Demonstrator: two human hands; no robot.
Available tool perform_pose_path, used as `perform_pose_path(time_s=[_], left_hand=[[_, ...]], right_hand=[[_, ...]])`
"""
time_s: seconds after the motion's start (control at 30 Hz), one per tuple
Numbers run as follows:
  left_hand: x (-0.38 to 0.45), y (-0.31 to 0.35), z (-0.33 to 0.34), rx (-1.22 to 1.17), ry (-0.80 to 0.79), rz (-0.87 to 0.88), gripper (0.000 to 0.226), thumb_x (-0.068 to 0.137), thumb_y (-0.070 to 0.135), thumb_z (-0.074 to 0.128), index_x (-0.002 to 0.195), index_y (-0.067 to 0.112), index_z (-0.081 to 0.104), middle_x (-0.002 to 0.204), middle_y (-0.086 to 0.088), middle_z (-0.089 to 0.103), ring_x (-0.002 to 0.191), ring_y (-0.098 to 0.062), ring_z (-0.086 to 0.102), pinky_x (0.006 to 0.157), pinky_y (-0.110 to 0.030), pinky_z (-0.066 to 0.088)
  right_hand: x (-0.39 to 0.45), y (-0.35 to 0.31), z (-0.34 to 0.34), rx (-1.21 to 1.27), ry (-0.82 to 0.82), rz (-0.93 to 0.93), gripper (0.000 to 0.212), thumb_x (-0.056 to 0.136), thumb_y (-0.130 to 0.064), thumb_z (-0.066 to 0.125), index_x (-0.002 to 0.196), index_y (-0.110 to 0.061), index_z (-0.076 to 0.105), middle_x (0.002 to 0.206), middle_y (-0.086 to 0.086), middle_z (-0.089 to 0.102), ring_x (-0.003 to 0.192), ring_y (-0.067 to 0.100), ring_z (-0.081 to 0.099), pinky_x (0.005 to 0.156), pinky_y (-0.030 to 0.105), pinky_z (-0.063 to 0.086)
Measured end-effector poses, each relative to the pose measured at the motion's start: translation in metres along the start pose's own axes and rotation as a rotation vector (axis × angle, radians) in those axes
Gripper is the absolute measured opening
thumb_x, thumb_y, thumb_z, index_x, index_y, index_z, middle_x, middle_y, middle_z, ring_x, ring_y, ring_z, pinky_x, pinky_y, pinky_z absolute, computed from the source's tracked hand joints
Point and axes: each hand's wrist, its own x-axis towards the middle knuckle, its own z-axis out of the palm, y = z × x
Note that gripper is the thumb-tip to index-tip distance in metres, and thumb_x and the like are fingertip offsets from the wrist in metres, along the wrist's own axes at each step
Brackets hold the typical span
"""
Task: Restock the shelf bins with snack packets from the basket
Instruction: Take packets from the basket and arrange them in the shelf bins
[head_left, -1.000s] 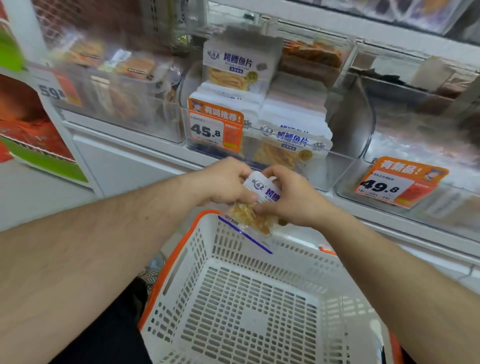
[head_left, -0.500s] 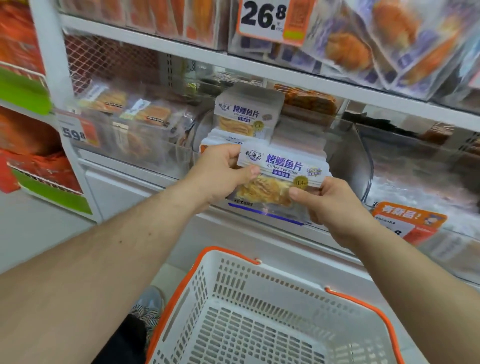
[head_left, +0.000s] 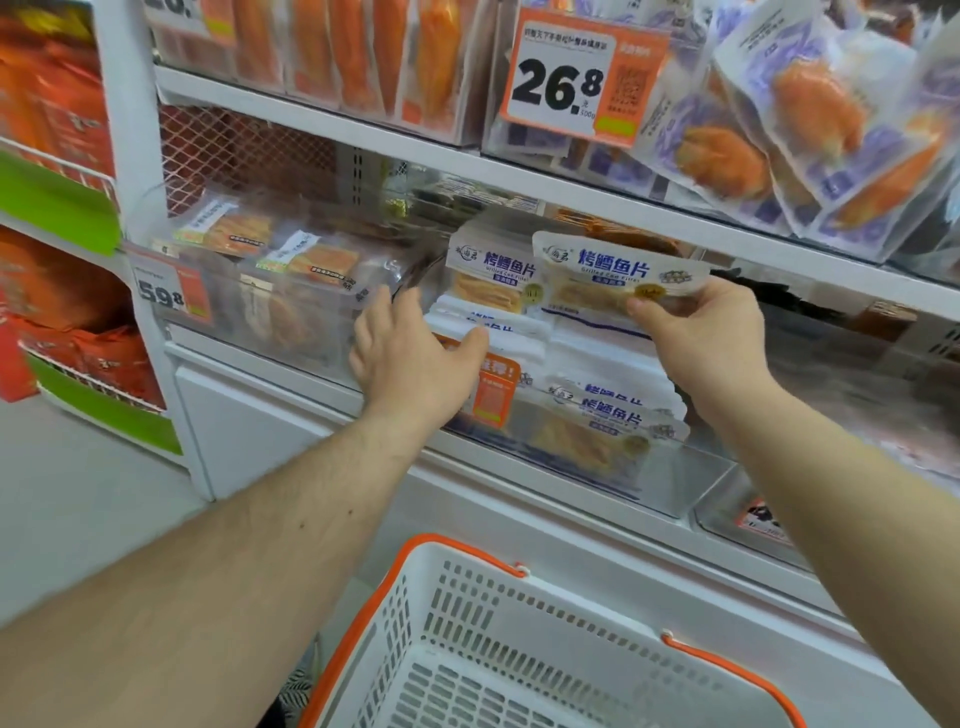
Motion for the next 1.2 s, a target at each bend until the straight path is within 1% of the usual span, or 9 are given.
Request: perform_pose_path(time_s=[0.07,0.17,0.3,0.5,0.67,0.77,0.97,1.1,1.2], left_hand=[[0.002,-0.003,0.004,-0.007,-0.015,-0.054,0.087,0.083,0.057,0.062,0.152,0.017,0.026,0.164,-0.004,0.01,0.15,-0.025,0.008,0.119,-0.046,0.008],[0.003,-0.007,0.008,0.022,-0.038,-0.072,0.092,0.084,0.059,0.06,0.154,0.015,0.02,0.165,-0.003,0.008,0.15,-0.023,0.007,0.119,-0.046,0.008],[0.003,-0.008,0.01,0.019,-0.059,-0.076,0.092,0.087,0.057,0.058,0.155,0.013,0.015,0.164,-0.002,0.012,0.151,-0.021,0.003,0.12,-0.045,0.006],[0.003,-0.006,0.01,0.008,-0.063,-0.082,0.091,0.088,0.055,0.057,0.155,0.013,0.015,0.164,-0.001,0.016,0.151,-0.02,0.001,0.12,-0.046,0.007],[0.002,-0.006,0.01,0.004,-0.08,-0.081,0.088,0.089,0.055,0.055,0.155,0.013,0.015,0.164,0.0,0.015,0.151,-0.02,0.0,0.12,-0.046,0.007],[0.002,-0.006,0.009,0.004,-0.092,-0.077,0.088,0.089,0.055,0.055,0.155,0.014,0.014,0.164,0.001,0.014,0.151,-0.019,-0.001,0.12,-0.045,0.006],[0.003,-0.009,0.01,0.0,-0.092,-0.074,0.089,0.089,0.055,0.055,0.156,0.014,0.012,0.164,0.001,0.013,0.151,-0.018,-0.002,0.12,-0.045,0.006],[0.003,-0.009,0.01,-0.01,-0.099,-0.075,0.09,0.089,0.056,0.055,0.156,0.014,0.011,0.165,0.001,0.012,0.151,-0.018,-0.004,0.121,-0.044,0.006],[0.003,-0.009,0.01,-0.014,-0.103,-0.076,0.091,0.089,0.056,0.055,0.156,0.015,0.009,0.165,0.001,0.01,0.151,-0.018,-0.005,0.121,-0.043,0.005]], right_hand=[[0.005,-0.002,0.006,-0.032,-0.004,-0.009,0.02,0.085,-0.029,0.077,0.105,-0.028,0.074,0.099,-0.011,0.073,0.089,0.006,0.067,0.081,0.029,0.052],[0.011,-0.001,0.014,-0.036,-0.042,0.025,0.027,0.086,-0.028,0.076,0.113,-0.024,0.071,0.106,-0.009,0.073,0.097,0.009,0.066,0.087,0.031,0.053],[0.015,0.001,0.022,-0.018,-0.059,0.052,0.029,0.086,-0.026,0.076,0.114,-0.023,0.07,0.103,-0.009,0.071,0.096,0.01,0.065,0.088,0.031,0.052],[0.02,-0.003,0.033,-0.025,-0.089,0.059,0.029,0.088,-0.025,0.074,0.116,-0.021,0.068,0.1,-0.011,0.068,0.093,0.01,0.063,0.081,0.027,0.049],[0.024,-0.011,0.048,-0.101,-0.107,0.047,0.029,0.087,-0.032,0.075,0.114,-0.022,0.07,0.108,-0.006,0.072,0.099,0.015,0.065,0.091,0.038,0.054],[0.025,-0.013,0.058,-0.143,-0.12,0.035,0.028,0.086,-0.035,0.075,0.112,-0.024,0.07,0.108,-0.006,0.073,0.101,0.016,0.066,0.093,0.043,0.055],[0.024,-0.018,0.082,-0.173,-0.166,0.05,0.028,0.083,-0.038,0.077,0.106,-0.024,0.073,0.101,-0.005,0.073,0.096,0.015,0.066,0.09,0.04,0.056],[0.024,-0.02,0.097,-0.15,-0.165,0.108,0.033,0.082,-0.039,0.078,0.108,-0.02,0.073,0.104,-0.002,0.073,0.098,0.017,0.066,0.09,0.038,0.055],[0.029,-0.017,0.105,-0.168,-0.154,0.184,0.039,0.079,-0.046,0.078,0.109,-0.021,0.072,0.106,0.001,0.073,0.099,0.021,0.066,0.087,0.038,0.055]])
